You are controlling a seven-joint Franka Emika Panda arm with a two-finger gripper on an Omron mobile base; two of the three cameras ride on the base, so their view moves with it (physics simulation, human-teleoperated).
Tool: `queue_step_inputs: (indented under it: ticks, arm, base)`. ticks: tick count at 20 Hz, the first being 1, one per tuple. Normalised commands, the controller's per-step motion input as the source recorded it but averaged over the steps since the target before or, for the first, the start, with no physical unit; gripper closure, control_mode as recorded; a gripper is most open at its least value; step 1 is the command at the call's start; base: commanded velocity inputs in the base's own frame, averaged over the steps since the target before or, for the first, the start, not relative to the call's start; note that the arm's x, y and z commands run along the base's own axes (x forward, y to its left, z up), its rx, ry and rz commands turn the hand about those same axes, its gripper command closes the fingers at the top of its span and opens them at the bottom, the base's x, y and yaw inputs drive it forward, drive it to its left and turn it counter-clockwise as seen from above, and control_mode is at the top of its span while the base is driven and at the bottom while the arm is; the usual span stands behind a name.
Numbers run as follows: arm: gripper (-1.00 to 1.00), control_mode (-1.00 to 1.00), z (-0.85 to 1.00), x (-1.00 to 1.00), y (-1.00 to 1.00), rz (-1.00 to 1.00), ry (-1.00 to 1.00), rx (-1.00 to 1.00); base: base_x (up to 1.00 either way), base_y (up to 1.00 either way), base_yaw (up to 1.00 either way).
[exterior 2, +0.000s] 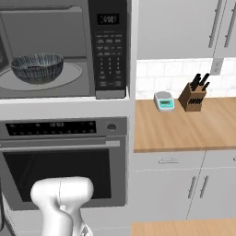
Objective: Pick the eggplant from the sink and place it in the bowl. Then pick the bowl and place it in the microwave. Then close the microwave door and press the start button.
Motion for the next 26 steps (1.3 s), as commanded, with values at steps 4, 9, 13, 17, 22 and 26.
queue_step_inputs:
  ticks: [4,9,13,17,22,26]
  arm:
    - [-1.0,-1.0,-0.46,-0.22,0.46,0.0,-0.09,0.0]
    - [-1.0,-1.0,-0.61,0.0,0.42,0.0,-0.05,0.0]
    - [-1.0,-1.0,-0.56,0.0,0.57,0.0,-0.02,0.0]
    - [-1.0,-1.0,-0.56,0.0,0.69,0.0,-0.01,0.0]
    - [-1.0,-1.0,-0.46,0.0,0.74,0.0,0.0,0.0]
    - [-1.0,-1.0,-0.07,0.0,0.84,-0.03,0.0,0.0]
  base:
    - [0.0,0.0,0.0]
    - [0.0,0.0,0.0]
    - [0.0,0.0,0.0]
    - [0.0,0.0,0.0]
    - [0.0,0.0,0.0]
    - [0.0,0.0,0.0]
